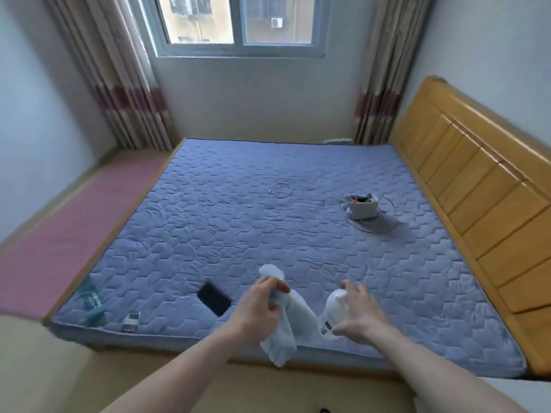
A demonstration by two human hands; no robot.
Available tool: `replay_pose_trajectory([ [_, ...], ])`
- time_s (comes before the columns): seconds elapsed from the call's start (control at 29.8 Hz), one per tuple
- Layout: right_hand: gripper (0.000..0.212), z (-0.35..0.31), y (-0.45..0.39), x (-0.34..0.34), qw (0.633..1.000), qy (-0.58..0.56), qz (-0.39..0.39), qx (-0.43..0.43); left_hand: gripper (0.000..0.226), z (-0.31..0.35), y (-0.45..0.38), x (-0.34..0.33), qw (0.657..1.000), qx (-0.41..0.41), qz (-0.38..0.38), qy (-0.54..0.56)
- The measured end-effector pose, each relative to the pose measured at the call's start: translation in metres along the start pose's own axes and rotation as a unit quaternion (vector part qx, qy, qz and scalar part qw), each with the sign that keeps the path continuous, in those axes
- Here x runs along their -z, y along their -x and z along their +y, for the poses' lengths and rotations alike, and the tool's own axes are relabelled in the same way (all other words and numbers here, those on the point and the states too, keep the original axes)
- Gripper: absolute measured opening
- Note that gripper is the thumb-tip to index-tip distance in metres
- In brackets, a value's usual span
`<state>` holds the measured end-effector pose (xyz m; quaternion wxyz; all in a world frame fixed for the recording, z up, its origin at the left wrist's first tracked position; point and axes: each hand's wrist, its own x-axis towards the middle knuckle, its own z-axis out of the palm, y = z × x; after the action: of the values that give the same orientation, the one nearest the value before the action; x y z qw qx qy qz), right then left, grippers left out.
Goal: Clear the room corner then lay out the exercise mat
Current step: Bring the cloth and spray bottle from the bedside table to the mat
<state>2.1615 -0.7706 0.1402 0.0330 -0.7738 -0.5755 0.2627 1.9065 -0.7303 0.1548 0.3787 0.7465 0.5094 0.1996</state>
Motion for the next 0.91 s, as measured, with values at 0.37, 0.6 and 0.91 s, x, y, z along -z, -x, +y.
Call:
replay_pose_trajectory([
  [0.37,0.097,-0.286,-0.079,-0.044,0.971,0.063,-0.060,0.224,0.036,-0.157,0.049,0.223,0.970,0.128,0.203,-0.029],
  [0.6,0.094,-0.464,-0.135,-0.101,0.931,0.097,-0.120,0.330,0.032,-0.257,0.083,0.344,0.931,0.229,0.279,-0.059],
  [0.91,0.093,-0.677,-0.161,-0.160,0.861,0.127,-0.156,0.467,0.038,-0.345,0.146,0.469,0.864,0.322,0.383,-0.062],
])
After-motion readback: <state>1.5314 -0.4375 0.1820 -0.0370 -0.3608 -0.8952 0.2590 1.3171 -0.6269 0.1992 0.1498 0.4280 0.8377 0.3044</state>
